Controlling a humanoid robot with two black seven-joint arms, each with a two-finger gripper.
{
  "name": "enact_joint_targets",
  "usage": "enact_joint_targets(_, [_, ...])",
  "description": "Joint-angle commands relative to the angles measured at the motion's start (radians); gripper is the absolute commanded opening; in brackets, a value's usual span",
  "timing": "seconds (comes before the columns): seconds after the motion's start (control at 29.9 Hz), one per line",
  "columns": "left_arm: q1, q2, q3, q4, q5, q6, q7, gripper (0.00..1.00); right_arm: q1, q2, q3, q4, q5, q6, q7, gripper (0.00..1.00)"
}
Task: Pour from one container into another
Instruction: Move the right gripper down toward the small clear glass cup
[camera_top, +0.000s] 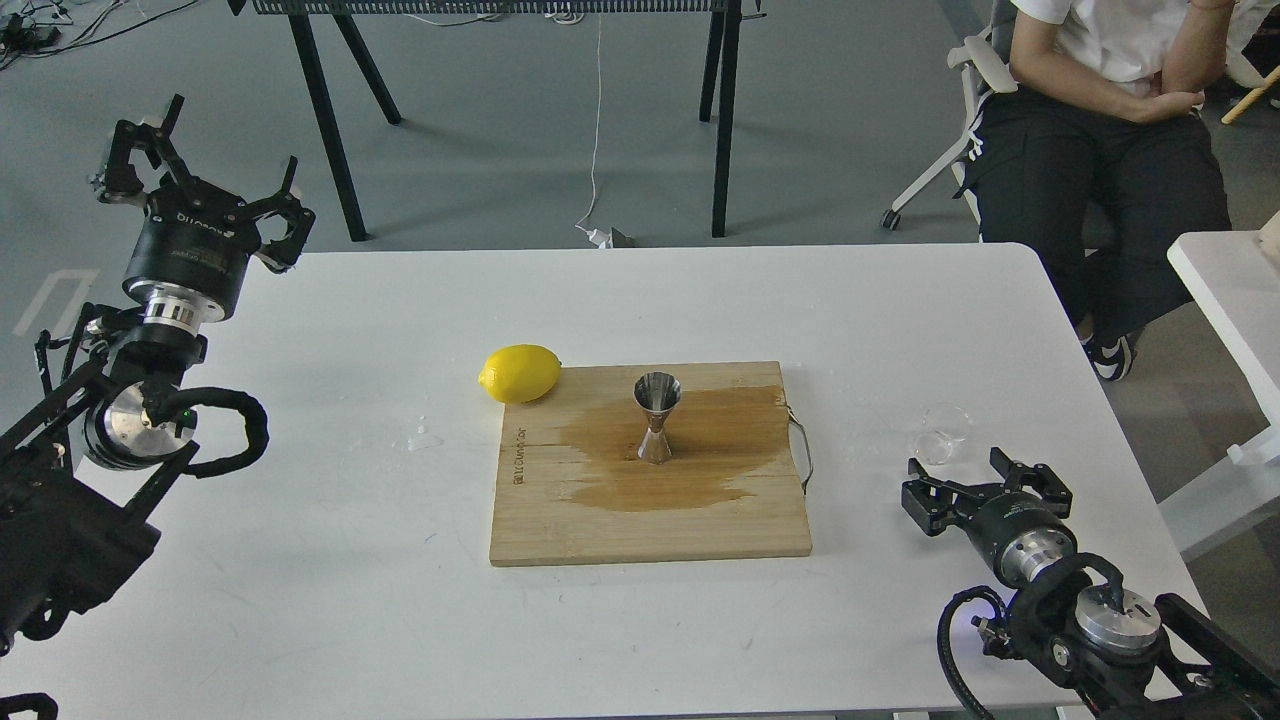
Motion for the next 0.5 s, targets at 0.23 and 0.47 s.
enact_joint_targets(0.23, [-0.001, 0.000, 0.008, 0.000, -0.001, 0.001, 0.000, 1.00, 0.055, 0.029, -0.001, -0.078, 0.000, 0.000, -0.019, 0.92])
enact_joint_targets(0.47, [-0.003, 0.000, 0.006, 0.000, -0.001, 0.002, 0.002, 1.00, 0.082, 0.060, -0.001, -0.133, 0.000, 0.001, -0.032, 0.88])
